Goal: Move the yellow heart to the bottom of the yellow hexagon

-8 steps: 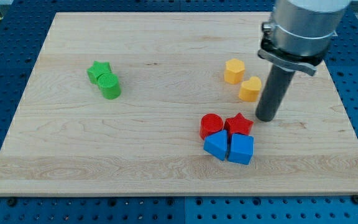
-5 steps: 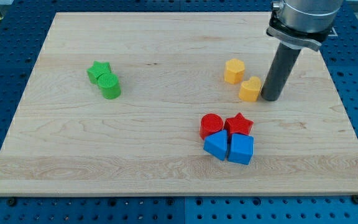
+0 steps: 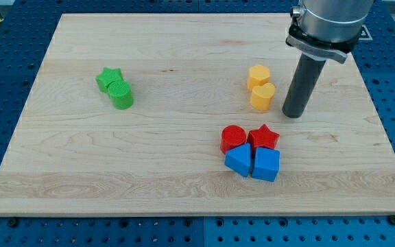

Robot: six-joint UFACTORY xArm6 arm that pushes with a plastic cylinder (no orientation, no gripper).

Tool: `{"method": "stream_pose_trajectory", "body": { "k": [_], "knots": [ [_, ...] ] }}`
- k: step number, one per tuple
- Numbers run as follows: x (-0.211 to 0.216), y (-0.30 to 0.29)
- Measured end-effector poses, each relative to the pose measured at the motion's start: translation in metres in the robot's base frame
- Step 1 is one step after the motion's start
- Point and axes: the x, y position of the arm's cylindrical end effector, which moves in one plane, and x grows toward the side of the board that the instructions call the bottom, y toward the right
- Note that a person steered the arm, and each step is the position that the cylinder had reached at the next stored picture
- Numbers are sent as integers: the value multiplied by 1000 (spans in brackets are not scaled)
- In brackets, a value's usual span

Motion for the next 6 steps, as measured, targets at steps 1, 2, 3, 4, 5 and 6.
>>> {"method": "stream_pose_trajectory", "body": {
  "k": [1, 2, 3, 4, 5, 6],
  "knots": [
    [8, -10],
    [-14, -31],
    [-14, -31],
    [-6, -32],
    [-2, -50],
    [-2, -70]
  ]
}}
